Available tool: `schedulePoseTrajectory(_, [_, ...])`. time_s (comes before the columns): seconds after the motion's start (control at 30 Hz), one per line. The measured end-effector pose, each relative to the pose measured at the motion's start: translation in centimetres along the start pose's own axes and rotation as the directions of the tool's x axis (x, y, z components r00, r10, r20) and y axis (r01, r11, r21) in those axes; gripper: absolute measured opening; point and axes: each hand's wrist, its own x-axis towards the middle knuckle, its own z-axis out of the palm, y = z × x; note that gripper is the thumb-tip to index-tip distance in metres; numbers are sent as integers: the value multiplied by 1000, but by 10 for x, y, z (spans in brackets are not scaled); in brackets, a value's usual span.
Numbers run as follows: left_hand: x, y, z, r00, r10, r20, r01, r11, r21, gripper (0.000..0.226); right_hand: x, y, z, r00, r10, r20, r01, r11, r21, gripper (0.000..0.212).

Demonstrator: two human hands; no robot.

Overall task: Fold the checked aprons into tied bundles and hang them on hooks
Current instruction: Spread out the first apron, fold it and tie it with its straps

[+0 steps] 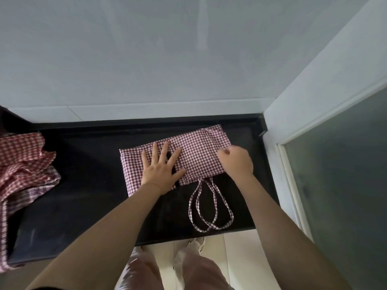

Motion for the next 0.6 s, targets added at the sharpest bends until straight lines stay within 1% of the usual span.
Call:
schedulePoseTrajectory(0.03, [4, 1, -3, 1000, -19, 1, 19, 1000, -4, 76, -6, -5, -1, 981, 9, 192, 1, 999, -53, 32])
schedulePoseTrajectory(0.07, [8, 2, -6, 999, -40, 3, 40, 999, -6, 76, -12, -9, 0, 942, 28, 333, 23, 989, -147, 34])
schedulePoseTrajectory(0.1, [10, 4, -8, 998, -59, 6, 59, 998, -6, 76, -19, -12, 4, 910, 46, 411, 61, 968, -245, 35])
schedulePoseTrajectory(0.13, [12, 5, -9, 997, -78, 11, 78, 997, -8, 75, -26, -16, 9, 900, 55, 433, 96, 943, -318, 37])
schedulePoseTrajectory(0.17, [11, 7, -11, 995, -97, 17, 97, 995, -13, 75, -34, -18, 17, 912, 54, 407, 109, 924, -365, 38])
schedulePoseTrajectory(0.23, [9, 10, -11, 991, -128, 26, 128, 992, -22, 76, -51, -23, 34, 950, 59, 305, 76, 909, -410, 42])
schedulePoseTrajectory(0.3, [5, 12, -11, 989, -140, 42, 141, 990, -30, 79, -63, -25, 44, 963, 87, 255, 28, 908, -417, 36])
schedulePoseTrajectory(0.33, [4, 11, -11, 989, -141, 50, 142, 989, -34, 82, -67, -25, 46, 956, 114, 269, 14, 903, -429, 32])
schedulePoseTrajectory(0.37, [3, 10, -11, 989, -138, 58, 140, 989, -35, 86, -70, -27, 46, 940, 137, 314, 21, 891, -454, 30])
schedulePoseTrajectory(0.4, [4, 9, -12, 989, -133, 70, 136, 990, -35, 91, -71, -28, 43, 901, 154, 405, 70, 871, -486, 30])
schedulePoseTrajectory(0.43, [3, 8, -13, 988, -127, 84, 131, 991, -34, 97, -75, -31, 38, 811, 177, 557, 165, 845, -509, 26])
schedulePoseTrajectory(0.47, [3, 8, -13, 988, -122, 96, 126, 991, -35, 103, -78, -35, 32, 649, 237, 722, 257, 826, -502, 20])
schedulePoseTrajectory(0.5, [4, 7, -14, 987, -119, 106, 124, 992, -36, 107, -82, -39, 27, 450, 319, 834, 311, 820, -481, 20])
schedulePoseTrajectory(0.53, [4, 7, -14, 987, -116, 112, 120, 992, -34, 111, -83, -42, 22, 295, 367, 882, 335, 825, -455, 25])
schedulePoseTrajectory(0.57, [4, 7, -14, 987, -113, 115, 118, 993, -32, 113, -80, -45, 14, 244, 372, 895, 331, 836, -438, 31])
schedulePoseTrajectory(0.6, [4, 6, -15, 987, -113, 118, 117, 993, -30, 114, -73, -47, 6, 290, 344, 893, 305, 851, -427, 35])
